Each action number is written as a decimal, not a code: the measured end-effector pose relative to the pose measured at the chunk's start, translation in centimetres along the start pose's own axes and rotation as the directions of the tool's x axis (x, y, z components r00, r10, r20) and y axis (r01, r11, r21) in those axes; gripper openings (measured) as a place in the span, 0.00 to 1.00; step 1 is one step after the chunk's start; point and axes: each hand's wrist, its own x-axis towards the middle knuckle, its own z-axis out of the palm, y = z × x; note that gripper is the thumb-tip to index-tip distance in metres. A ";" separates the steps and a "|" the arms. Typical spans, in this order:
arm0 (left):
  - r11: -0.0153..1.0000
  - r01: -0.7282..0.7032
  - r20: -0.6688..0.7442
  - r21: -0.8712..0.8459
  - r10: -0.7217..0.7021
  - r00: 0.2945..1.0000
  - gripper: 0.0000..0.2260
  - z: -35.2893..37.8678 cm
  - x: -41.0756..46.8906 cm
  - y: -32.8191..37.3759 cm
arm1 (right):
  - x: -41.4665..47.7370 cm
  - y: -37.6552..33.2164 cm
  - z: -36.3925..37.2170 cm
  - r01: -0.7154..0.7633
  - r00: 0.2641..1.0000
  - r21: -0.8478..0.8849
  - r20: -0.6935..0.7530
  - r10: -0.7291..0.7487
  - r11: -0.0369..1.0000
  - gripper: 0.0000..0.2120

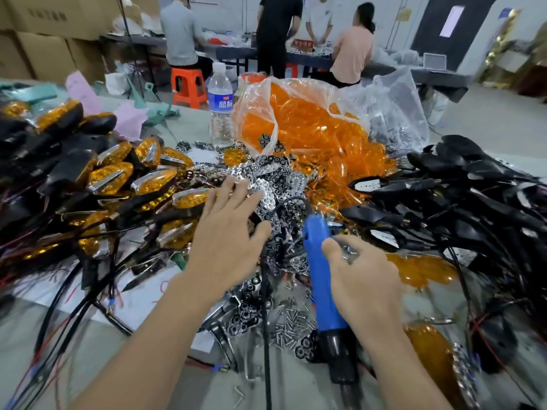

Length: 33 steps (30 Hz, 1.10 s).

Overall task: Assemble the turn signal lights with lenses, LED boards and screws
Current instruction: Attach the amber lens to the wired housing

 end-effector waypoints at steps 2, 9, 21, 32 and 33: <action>0.996 0.031 0.059 -0.083 -0.026 0.998 0.29 0.6 0.0 1.6 | 0.3 0.2 -0.2 0.011 1.000 0.070 -0.012 -0.010 0.998 0.10; 0.948 0.165 0.220 -0.272 -0.106 0.970 0.24 2.8 0.0 4.9 | 2.0 1.2 -0.7 0.128 0.942 -0.232 0.331 -0.045 0.964 0.35; 0.984 0.107 0.007 -0.144 -0.107 0.994 0.23 2.2 -1.9 4.9 | 3.2 3.6 -1.2 0.028 0.997 -0.080 -0.067 -0.033 0.996 0.14; 0.934 -0.095 0.032 -0.343 0.113 0.993 0.30 1.1 -3.4 7.0 | 1.9 1.4 -2.0 -0.095 0.953 0.758 0.257 -0.162 0.645 0.05; 0.930 -0.078 0.035 -0.359 0.097 0.995 0.29 1.2 -3.4 7.0 | 1.9 1.4 -2.1 -0.084 0.940 0.739 0.281 -0.193 0.668 0.05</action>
